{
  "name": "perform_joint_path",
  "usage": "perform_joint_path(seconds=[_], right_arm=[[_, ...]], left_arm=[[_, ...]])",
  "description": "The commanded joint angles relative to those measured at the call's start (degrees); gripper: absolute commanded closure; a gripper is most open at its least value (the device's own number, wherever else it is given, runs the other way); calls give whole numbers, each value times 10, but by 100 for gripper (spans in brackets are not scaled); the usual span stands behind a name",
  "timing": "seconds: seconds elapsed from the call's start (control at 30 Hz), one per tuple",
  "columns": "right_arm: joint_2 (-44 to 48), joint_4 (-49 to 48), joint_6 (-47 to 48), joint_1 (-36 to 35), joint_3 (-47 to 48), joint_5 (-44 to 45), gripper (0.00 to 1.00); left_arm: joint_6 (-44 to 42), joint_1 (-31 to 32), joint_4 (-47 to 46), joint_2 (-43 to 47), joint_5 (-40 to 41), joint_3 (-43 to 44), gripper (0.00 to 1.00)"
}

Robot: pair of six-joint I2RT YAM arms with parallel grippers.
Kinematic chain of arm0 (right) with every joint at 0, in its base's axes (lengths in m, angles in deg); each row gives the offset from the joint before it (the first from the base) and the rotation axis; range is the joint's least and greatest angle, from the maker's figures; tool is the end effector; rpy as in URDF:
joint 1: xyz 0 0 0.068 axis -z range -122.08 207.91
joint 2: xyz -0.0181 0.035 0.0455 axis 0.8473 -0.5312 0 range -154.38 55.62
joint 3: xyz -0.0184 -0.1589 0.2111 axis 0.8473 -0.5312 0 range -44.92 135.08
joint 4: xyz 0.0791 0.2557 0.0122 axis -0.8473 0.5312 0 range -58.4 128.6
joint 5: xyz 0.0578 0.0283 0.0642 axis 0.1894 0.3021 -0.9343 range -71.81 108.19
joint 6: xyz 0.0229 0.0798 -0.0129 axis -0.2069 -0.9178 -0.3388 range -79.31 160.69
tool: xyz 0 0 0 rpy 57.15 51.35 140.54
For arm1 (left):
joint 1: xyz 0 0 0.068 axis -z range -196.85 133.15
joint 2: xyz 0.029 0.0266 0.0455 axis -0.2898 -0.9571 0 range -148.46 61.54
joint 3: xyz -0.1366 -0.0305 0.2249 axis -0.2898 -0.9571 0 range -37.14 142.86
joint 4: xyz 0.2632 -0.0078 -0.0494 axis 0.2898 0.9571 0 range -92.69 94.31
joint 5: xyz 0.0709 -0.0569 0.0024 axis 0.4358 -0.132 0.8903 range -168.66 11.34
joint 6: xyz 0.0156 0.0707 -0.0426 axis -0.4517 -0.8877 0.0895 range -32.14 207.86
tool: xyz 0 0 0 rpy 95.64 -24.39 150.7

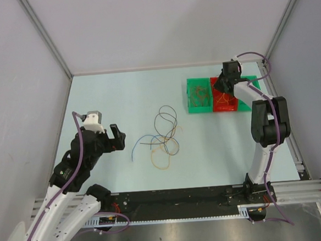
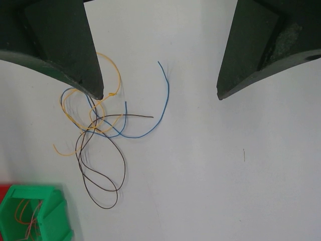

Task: Untangle the cables

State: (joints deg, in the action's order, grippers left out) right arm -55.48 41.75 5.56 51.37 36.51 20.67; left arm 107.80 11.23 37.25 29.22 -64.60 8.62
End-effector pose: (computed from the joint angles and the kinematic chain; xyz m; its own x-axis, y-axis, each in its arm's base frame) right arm 0.4713 0.0508 0.1851 -0.5670 0.5136 -0.6440 0.2999 0.8568 0.4193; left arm 0.1541 -0.0619 0.3024 -0.4604 -0.1293 -0.8783 0.1146 0.9724 -0.2033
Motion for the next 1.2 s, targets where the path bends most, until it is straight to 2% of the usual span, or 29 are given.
perform_joint_path(seconds=[0.0,0.1,0.2,0.43,0.77,0.9,1.17], right_arm=[[10,22,12,-3,5,11,78],[38,38,20,-8,10,16,61],[62,61,31,-13,22,22,52],[112,93,44,5,40,27,42],[106,139,60,61,53,48,40],[86,147,60,89,51,43,44],[51,138,64,97,53,36,50]], left_arm=[[-5,-6,-21,9,-11,-1,0],[-5,-6,-22,12,-14,-1,0],[-6,-6,-22,16,-15,-1,0],[-6,-6,-22,20,-14,-1,0],[-5,-6,-22,14,-11,-1,0],[-5,-7,-22,9,-11,-1,0],[-4,-7,-21,4,-10,0,0]])
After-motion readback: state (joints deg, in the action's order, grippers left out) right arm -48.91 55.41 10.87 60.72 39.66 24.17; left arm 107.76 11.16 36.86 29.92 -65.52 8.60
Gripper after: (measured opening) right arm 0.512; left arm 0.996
